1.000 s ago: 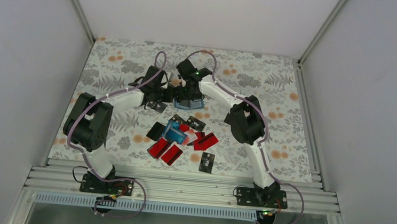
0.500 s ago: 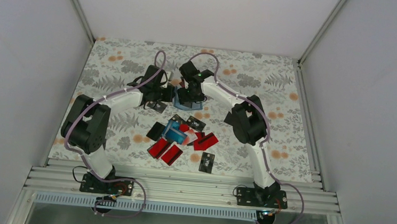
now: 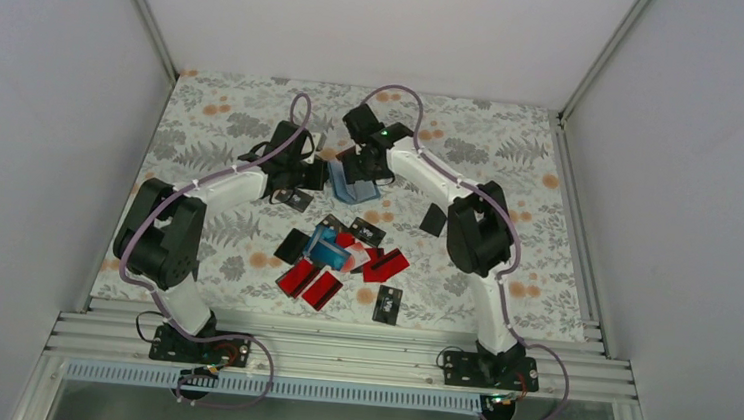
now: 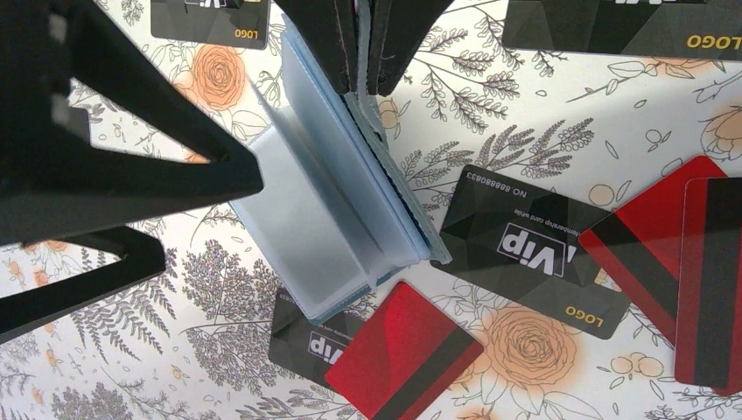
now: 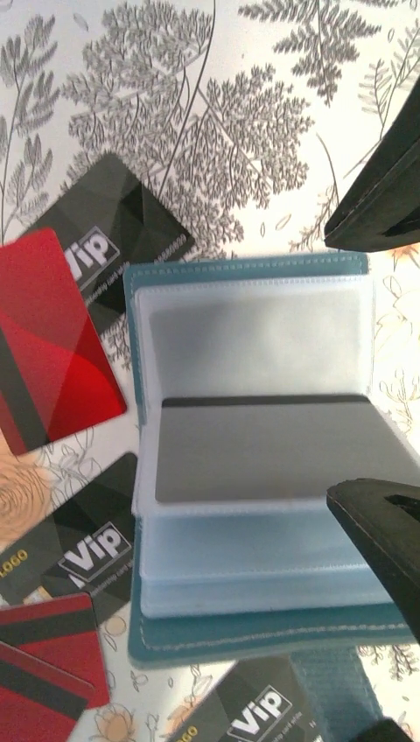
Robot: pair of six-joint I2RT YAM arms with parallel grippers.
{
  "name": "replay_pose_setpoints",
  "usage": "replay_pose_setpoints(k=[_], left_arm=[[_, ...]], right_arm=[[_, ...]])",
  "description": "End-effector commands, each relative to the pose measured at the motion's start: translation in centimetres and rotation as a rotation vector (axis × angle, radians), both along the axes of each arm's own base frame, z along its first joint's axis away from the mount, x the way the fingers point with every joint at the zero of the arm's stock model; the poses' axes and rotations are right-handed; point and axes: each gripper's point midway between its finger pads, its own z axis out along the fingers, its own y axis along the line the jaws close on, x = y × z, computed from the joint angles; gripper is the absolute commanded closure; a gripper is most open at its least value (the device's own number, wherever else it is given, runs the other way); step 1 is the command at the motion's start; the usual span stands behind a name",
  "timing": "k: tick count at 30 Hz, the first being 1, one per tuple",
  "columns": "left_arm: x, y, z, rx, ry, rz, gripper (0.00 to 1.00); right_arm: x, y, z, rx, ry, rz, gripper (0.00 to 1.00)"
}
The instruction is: Put the credit cards into the card holder
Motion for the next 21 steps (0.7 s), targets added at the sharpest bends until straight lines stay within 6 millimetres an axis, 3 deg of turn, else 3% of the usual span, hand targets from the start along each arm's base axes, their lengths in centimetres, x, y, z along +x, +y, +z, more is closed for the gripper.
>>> replay_pose_setpoints(k=[1, 7, 14, 21], left_arm=[[0.6, -0.1, 1.7, -0.005, -0.046, -0.003, 0.98], [0.6, -0.1, 1.7, -0.001, -0.047, -0.004, 0.98], [0.8, -0.3, 2.4, -0.010, -0.055, -0.009, 0.98], [1.8, -1.6, 5.0, -0.055, -0.086, -0.038, 0.98]], right_arm=[[0.5, -2.2, 1.2, -0.041, -0.039, -0.054, 0.34], [0.7, -3.5, 0.5, -0.027, -0.013, -0.069, 0.35], [-1.6, 0.6, 3.8, 0.210, -0.010, 0.135, 0.33], [-2.2, 2.3, 2.6, 0.276, 0.041, 0.191, 0.32]])
